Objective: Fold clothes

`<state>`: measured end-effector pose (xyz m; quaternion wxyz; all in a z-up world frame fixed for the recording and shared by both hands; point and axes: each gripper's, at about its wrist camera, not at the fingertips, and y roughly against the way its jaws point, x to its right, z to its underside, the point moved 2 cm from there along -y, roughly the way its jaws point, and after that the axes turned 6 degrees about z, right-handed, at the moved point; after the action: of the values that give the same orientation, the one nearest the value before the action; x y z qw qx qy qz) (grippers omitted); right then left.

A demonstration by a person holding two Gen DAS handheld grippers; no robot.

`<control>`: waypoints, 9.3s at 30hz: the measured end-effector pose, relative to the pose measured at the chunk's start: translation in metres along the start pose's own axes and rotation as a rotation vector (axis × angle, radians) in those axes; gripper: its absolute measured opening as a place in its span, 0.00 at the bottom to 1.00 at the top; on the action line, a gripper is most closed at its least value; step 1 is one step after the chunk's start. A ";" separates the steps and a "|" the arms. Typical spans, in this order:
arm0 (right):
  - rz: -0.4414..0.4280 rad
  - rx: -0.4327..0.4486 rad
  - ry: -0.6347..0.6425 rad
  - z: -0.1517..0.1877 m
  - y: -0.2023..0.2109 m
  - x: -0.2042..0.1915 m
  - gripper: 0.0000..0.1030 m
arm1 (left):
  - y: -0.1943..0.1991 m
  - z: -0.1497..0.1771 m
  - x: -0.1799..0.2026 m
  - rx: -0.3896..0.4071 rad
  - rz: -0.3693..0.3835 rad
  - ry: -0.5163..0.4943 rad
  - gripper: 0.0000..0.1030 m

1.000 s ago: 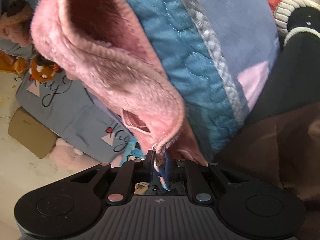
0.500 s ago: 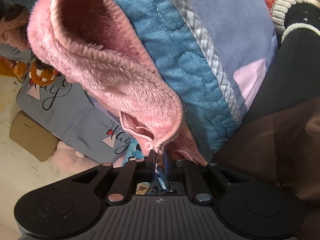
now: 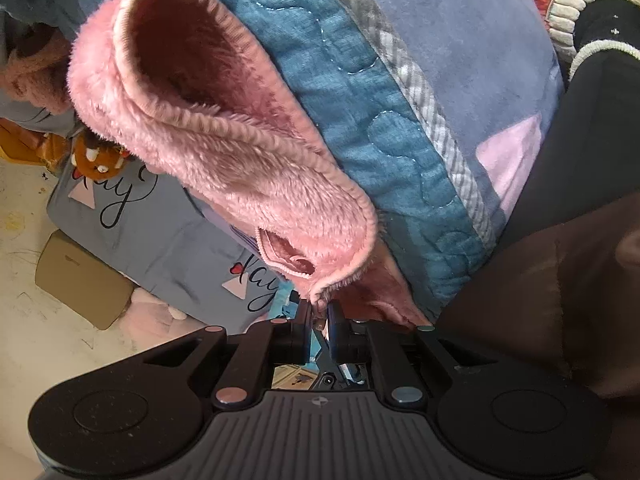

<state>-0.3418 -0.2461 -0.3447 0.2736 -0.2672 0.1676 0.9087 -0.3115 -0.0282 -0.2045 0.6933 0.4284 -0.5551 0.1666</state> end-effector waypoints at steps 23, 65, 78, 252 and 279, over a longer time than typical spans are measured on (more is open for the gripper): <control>0.017 0.013 0.006 0.003 0.005 0.019 0.10 | -0.001 0.001 0.001 -0.005 -0.007 -0.006 0.03; -0.049 0.063 0.008 0.001 -0.021 0.009 0.11 | -0.003 0.005 0.008 -0.017 -0.079 -0.059 0.05; -0.059 0.056 0.033 0.004 -0.026 0.009 0.10 | 0.003 0.010 0.009 0.020 -0.080 -0.056 0.07; 0.746 -1.203 2.221 0.106 -0.121 -0.141 0.03 | 0.012 0.004 0.003 -0.039 -0.070 -0.148 0.02; 0.713 -0.533 2.126 0.118 -0.086 -0.142 0.03 | 0.029 0.011 0.004 0.006 0.013 -0.202 0.02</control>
<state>-0.2367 -0.1824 -0.1819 -0.3434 -0.8848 0.1824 0.2566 -0.3375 -0.0212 -0.1884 0.6313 0.4417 -0.6243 0.1288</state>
